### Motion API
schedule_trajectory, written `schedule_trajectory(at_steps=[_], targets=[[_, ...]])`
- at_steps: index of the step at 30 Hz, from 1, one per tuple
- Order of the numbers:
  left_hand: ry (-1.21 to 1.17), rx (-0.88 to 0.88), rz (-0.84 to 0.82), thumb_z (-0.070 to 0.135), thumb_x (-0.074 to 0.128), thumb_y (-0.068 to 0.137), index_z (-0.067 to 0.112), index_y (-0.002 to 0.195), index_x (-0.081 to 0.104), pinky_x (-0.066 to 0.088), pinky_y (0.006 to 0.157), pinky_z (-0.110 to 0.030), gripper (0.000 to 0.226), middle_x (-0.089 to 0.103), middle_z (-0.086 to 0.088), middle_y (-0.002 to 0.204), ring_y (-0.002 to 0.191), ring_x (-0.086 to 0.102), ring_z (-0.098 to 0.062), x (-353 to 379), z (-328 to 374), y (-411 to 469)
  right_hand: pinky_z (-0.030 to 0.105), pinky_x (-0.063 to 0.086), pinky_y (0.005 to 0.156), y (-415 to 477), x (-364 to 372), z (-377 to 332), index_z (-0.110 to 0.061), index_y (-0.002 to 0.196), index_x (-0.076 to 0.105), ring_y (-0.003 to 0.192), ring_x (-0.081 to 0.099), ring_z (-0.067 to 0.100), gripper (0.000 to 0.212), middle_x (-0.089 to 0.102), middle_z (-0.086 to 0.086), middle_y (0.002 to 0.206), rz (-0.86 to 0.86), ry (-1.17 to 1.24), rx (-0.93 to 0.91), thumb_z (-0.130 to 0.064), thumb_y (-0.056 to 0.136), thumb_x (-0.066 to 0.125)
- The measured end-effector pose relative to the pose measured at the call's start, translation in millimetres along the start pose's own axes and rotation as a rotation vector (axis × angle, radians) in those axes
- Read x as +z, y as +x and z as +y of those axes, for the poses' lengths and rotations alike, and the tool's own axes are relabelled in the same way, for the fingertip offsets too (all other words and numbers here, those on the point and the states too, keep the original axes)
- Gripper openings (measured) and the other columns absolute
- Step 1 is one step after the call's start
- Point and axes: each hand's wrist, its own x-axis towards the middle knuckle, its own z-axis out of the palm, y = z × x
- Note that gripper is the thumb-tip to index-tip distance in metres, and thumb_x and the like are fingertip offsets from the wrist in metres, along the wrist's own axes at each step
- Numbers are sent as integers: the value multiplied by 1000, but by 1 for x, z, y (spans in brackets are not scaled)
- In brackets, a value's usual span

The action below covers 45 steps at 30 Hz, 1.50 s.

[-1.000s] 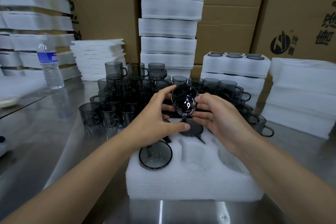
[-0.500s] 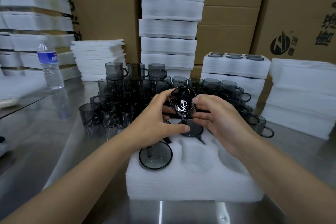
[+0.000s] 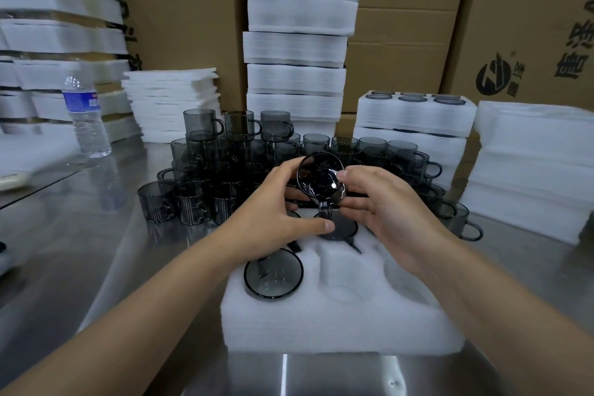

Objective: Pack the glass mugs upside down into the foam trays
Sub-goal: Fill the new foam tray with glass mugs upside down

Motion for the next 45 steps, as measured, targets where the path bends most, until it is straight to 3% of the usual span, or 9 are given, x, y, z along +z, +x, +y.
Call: schedule_trajectory(at_steps=[7, 11, 18, 22, 27, 34, 37, 41, 45], targets=[[-58, 7, 20, 39, 83, 55, 48, 129, 37, 49, 86, -24, 88, 55, 18, 121, 97, 63, 0, 1, 3, -1, 28, 52, 70, -1, 3, -2, -14, 102, 64, 88, 65, 23, 34, 69, 4, 98, 12, 0, 0, -33, 75, 69], [-129, 13, 35, 37, 83, 57, 48, 124, 40, 51, 79, -21, 80, 63, 18, 110, 95, 65, 1, 0, 6, -3, 30, 50, 66, -2, 2, -4, -16, 103, 62, 73, 61, 19, 26, 63, 1, 90, 17, 9, 9, -32, 83, 60], [-193, 49, 131, 18, 62, 91, 32, 108, 61, 51, 76, -15, 22, 70, 16, 96, 93, 64, 5, 0, 8, -4, 28, 49, 50, -6, 5, -6, -19, 113, 58, 52, 61, 19, 25, 64, 7, 100, -31, 19, 26, -27, 91, 48], [-196, 13, 183, 20, 46, 98, 34, 100, 65, 53, 74, -20, 24, 69, 21, 87, 84, 65, 1, 0, 9, -3, 28, 51, 50, -8, 9, -6, -26, 116, 55, 54, 65, 21, 27, 59, -6, 109, -40, -5, 20, -30, 90, 55], [-233, -34, 229, 21, 41, 100, 27, 94, 68, 51, 81, -25, 28, 71, 3, 93, 91, 66, -12, 0, 8, 1, 26, 51, 47, -11, 10, -6, -22, 121, 55, 48, 59, 15, 35, 63, -5, 107, -63, -68, -47, -23, 88, 64], [-308, -76, 222, 25, 38, 102, 27, 91, 68, 53, 86, -35, 32, 71, -9, 103, 100, 67, -22, -2, 1, 4, 22, 52, 57, -16, 11, -3, -33, 121, 51, 57, 62, 10, 55, 56, -17, 118, -149, -237, -186, -9, 77, 75], [-347, -88, 217, 23, 35, 102, 29, 94, 69, 53, 72, -22, 35, 74, -2, 95, 91, 70, -15, -4, 2, 3, 21, 52, 61, -18, 14, -3, -39, 119, 49, 61, 60, 11, 62, 56, -21, 116, -168, -309, -251, -6, 75, 76], [-306, -87, 184, 25, 38, 101, 28, 103, 67, 52, 69, -21, 29, 74, 1, 94, 89, 70, -15, -3, 5, 2, 21, 44, 79, -21, 13, -6, -42, 125, 50, 78, 52, -1, 67, 51, -19, 116, -143, -548, -332, -29, 68, 82], [-307, -68, 179, 24, 42, 100, 24, 106, 65, 55, 79, -33, 24, 73, -6, 94, 92, 69, -22, -1, 8, 1, 21, 46, 88, -26, 12, -14, -45, 106, 59, 98, 56, -3, 48, 52, -20, 104, -205, -600, -390, -48, 60, 74]])
